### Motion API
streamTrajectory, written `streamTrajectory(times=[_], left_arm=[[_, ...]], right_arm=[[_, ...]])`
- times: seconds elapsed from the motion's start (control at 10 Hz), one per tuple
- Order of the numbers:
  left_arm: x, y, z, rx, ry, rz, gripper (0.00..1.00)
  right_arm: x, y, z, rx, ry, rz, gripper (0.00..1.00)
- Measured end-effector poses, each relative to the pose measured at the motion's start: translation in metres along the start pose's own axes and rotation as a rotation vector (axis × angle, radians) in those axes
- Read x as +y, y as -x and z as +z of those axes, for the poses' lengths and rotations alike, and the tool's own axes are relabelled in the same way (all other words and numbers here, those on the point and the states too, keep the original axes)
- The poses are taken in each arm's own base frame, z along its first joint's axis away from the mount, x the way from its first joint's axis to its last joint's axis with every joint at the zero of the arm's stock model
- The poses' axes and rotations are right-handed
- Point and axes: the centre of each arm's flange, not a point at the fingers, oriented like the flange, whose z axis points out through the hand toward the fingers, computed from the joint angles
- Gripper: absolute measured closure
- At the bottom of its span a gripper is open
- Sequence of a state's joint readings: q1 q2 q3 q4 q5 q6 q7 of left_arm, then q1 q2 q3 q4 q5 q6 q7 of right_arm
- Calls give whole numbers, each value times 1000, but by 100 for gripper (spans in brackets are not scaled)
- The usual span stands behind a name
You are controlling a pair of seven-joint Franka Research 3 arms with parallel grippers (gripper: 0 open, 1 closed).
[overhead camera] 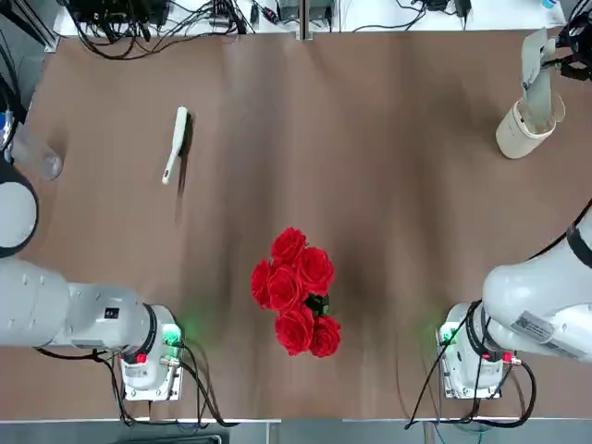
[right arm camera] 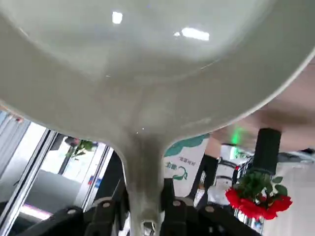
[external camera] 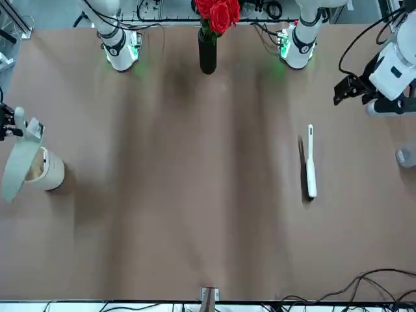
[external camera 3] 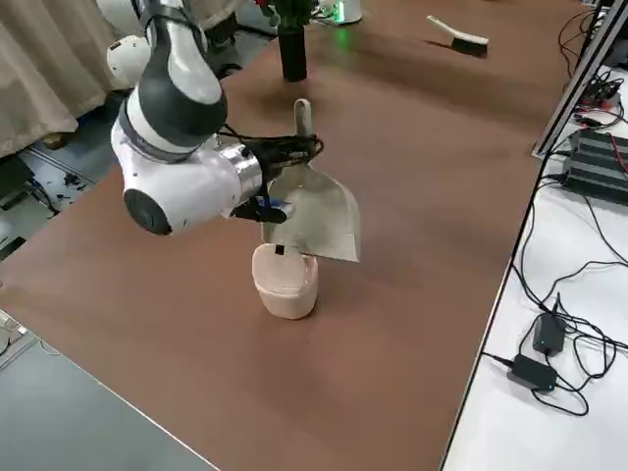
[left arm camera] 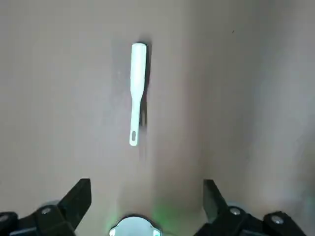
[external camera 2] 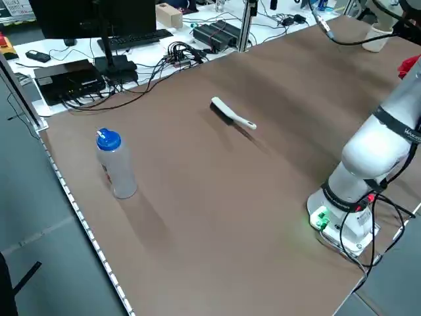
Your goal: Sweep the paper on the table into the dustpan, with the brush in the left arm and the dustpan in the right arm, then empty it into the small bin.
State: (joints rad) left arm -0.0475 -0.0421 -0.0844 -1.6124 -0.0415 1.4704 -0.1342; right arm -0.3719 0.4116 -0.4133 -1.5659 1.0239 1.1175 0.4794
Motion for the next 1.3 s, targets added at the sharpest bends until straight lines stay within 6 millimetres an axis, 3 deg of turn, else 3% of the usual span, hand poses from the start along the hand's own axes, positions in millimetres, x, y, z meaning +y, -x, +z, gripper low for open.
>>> streamTrajectory(times=[0.2,0.5,0.9,1.3], left_arm=[[-6,-1,0,3,-15,19,0],[-14,-2,-2,6,-15,9,0],[-22,-5,1,0,-14,-6,0],[-25,-11,10,-18,-14,-11,0]], right_arm=[[-14,19,10,74,46,-34,68],[-21,46,49,139,72,-76,68],[-66,113,145,258,314,-266,68],[-92,145,254,331,582,-585,68]])
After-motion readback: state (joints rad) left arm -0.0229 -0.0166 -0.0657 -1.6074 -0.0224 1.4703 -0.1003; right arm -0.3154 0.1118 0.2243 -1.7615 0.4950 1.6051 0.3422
